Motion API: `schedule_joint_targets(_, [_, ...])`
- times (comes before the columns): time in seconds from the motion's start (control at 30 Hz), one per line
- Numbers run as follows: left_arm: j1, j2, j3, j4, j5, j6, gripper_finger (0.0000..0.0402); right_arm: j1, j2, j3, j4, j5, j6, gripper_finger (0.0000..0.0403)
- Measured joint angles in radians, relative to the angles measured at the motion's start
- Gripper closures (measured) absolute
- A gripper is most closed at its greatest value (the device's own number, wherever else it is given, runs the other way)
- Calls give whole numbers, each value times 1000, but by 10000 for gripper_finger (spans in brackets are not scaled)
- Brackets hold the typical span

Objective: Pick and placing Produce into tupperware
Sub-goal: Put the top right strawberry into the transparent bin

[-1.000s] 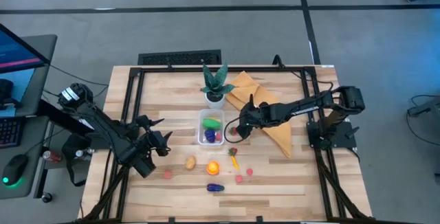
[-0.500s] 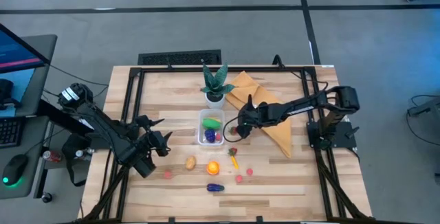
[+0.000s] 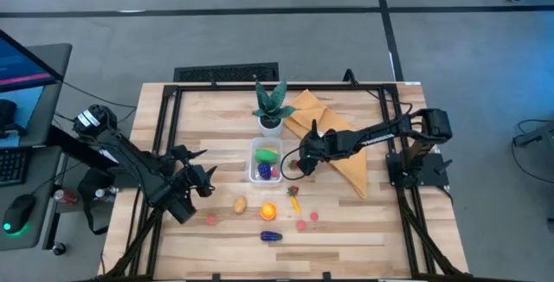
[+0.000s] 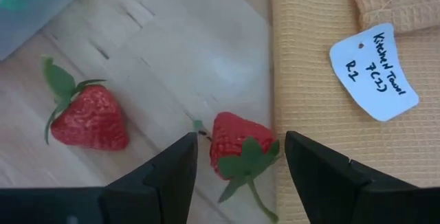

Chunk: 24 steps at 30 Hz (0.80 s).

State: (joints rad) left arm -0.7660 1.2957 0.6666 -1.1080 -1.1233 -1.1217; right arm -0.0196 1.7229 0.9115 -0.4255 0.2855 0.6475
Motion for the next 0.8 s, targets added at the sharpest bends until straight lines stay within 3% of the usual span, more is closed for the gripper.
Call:
schedule_joint_targets(0.5, [0,0,0,0,17,0,102,14,0,0,0,-15,-2,259])
schedule_joint_targets(0.8, [0,0,0,0,18,0,102,13,0,0,0,-24,-8,235])
